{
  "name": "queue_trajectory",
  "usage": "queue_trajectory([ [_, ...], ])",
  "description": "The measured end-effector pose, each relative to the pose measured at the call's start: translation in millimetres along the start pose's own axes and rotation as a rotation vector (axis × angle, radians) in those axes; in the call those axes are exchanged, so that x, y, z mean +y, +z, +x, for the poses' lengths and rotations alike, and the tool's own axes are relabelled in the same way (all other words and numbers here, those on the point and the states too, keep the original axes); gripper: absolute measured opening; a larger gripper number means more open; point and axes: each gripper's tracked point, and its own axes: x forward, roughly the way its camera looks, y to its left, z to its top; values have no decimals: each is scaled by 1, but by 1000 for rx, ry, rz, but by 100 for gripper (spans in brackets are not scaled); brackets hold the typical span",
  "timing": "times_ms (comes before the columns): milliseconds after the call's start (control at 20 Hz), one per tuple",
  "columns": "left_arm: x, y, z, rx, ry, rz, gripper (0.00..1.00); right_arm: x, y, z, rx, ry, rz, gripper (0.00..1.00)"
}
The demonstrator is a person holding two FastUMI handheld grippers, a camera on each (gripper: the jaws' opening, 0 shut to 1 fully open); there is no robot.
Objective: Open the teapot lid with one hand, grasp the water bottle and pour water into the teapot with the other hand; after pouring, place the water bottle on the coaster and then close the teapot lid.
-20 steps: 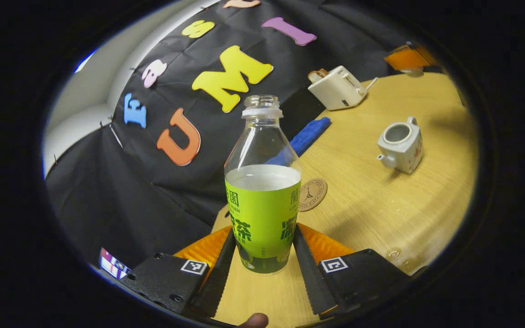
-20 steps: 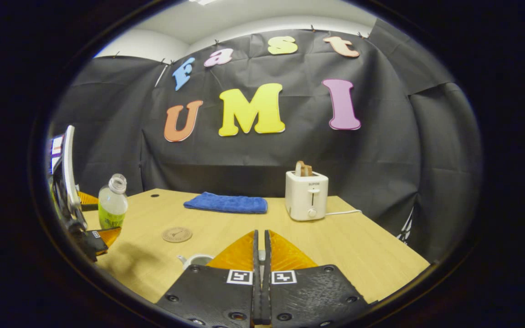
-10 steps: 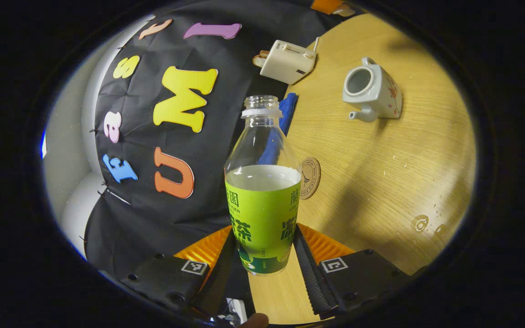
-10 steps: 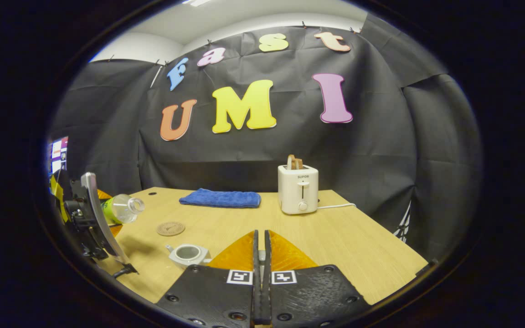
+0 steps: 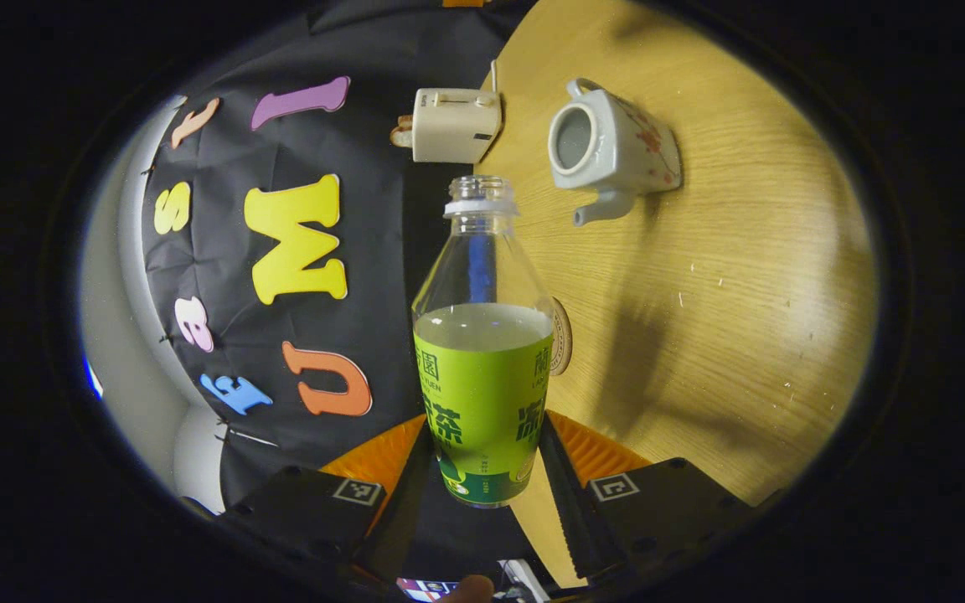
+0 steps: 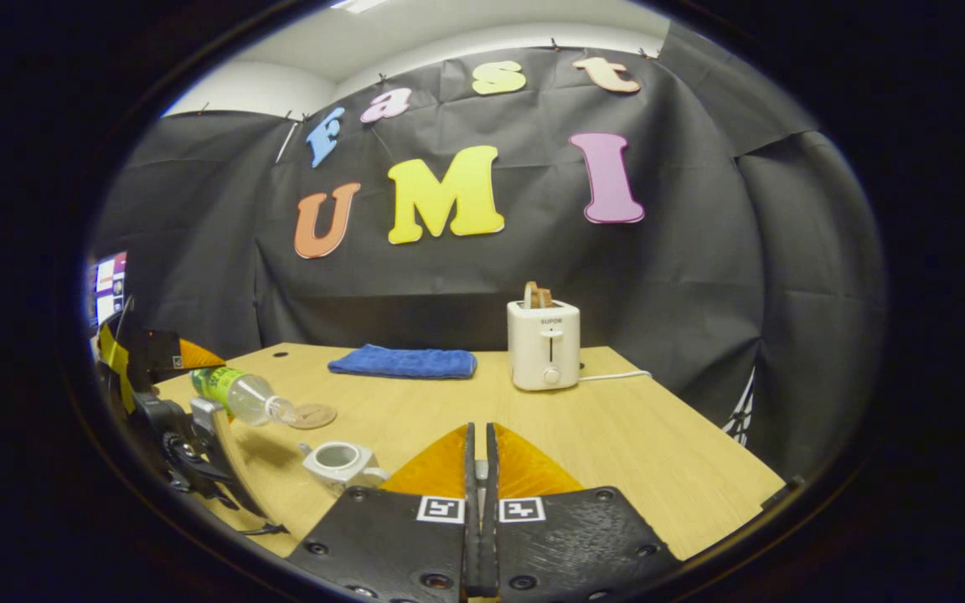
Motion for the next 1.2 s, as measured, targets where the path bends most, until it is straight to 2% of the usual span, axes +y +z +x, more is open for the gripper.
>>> queue_trajectory([
  [350,9,17,4,-18,13,160,75,-7,-9,-2,12,-5,8,0],
  [800,24,29,4,-29,48,269,72,-11,-6,-6,2,-14,9,0],
  [850,26,30,4,-30,56,287,75,-11,-7,-6,1,-13,7,0],
  [1100,33,38,5,-34,88,346,72,-9,-4,-7,-5,-8,4,0],
  [1200,38,41,4,-36,103,370,75,-9,-4,-8,-6,-6,6,0],
])
